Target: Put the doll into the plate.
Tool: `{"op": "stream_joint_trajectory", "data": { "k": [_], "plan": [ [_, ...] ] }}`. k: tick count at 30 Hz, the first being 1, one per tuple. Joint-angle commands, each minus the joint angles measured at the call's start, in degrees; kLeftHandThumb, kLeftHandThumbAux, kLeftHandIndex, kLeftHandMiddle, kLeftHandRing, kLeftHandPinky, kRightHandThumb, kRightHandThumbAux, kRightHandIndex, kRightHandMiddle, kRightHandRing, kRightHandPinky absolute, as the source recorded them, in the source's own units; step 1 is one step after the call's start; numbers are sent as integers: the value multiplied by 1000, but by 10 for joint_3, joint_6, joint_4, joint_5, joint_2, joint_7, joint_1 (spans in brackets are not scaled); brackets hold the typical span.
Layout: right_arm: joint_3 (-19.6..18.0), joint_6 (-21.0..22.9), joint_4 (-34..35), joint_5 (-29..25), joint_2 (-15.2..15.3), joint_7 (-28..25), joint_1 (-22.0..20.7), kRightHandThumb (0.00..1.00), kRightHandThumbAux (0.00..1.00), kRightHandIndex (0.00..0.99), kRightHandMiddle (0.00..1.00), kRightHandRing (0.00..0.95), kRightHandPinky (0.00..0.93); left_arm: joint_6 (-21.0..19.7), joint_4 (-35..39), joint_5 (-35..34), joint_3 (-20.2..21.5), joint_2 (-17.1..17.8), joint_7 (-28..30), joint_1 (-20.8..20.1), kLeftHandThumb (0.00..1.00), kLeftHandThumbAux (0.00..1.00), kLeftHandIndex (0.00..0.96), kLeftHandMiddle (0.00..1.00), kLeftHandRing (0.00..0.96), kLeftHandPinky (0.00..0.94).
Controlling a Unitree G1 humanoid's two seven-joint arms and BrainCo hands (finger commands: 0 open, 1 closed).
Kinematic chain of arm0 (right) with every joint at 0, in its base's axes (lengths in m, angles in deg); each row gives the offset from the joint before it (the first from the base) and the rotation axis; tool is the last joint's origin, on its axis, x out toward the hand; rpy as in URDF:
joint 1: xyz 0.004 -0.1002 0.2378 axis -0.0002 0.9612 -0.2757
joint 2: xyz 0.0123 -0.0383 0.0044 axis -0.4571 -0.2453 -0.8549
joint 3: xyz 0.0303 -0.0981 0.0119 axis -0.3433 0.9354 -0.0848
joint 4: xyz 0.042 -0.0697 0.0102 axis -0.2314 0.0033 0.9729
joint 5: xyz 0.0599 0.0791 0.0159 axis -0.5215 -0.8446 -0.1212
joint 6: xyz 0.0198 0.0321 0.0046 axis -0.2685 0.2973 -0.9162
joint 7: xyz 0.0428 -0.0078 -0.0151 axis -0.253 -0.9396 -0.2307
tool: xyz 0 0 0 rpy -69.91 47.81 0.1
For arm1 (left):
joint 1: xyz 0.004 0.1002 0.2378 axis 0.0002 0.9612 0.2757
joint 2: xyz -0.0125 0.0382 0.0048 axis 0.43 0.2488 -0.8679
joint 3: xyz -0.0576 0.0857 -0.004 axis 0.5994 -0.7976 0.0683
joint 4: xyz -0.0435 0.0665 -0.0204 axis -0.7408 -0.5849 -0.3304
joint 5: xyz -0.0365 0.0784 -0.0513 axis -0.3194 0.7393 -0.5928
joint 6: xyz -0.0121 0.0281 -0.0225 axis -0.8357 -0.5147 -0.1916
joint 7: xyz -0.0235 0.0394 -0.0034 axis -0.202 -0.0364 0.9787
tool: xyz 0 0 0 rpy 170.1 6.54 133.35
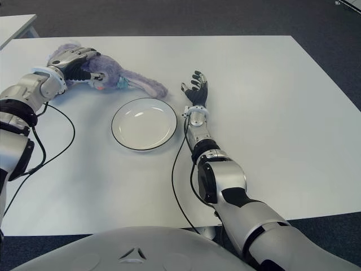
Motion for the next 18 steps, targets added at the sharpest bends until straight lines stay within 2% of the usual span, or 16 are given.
{"op": "stream_joint_trajectory", "data": {
  "k": [1,8,15,17,18],
  "plan": [
    [-8,79,-81,-13,-46,0,124,376,915,163,217,221,230,-14,-20,43,-48,-16,-15,0,290,302,0,11,22,21],
    [-10,78,-81,-15,-47,-2,125,394,915,160,213,217,227,-17,-28,108,-122,-11,-38,-12,285,299,0,0,0,0],
    [-12,75,-81,-17,-46,-3,125,404,920,159,215,210,218,-30,-39,142,-171,-18,-45,-18,307,308,0,0,0,0],
    [-11,74,-81,-16,-46,-2,125,409,922,162,218,212,222,-44,-43,150,-182,-23,-52,-14,322,314,0,0,0,0],
    [-11,73,-81,-16,-47,-1,125,412,923,163,220,215,223,-51,-46,152,-186,-26,-55,-12,371,327,0,0,0,9]
  ]
}}
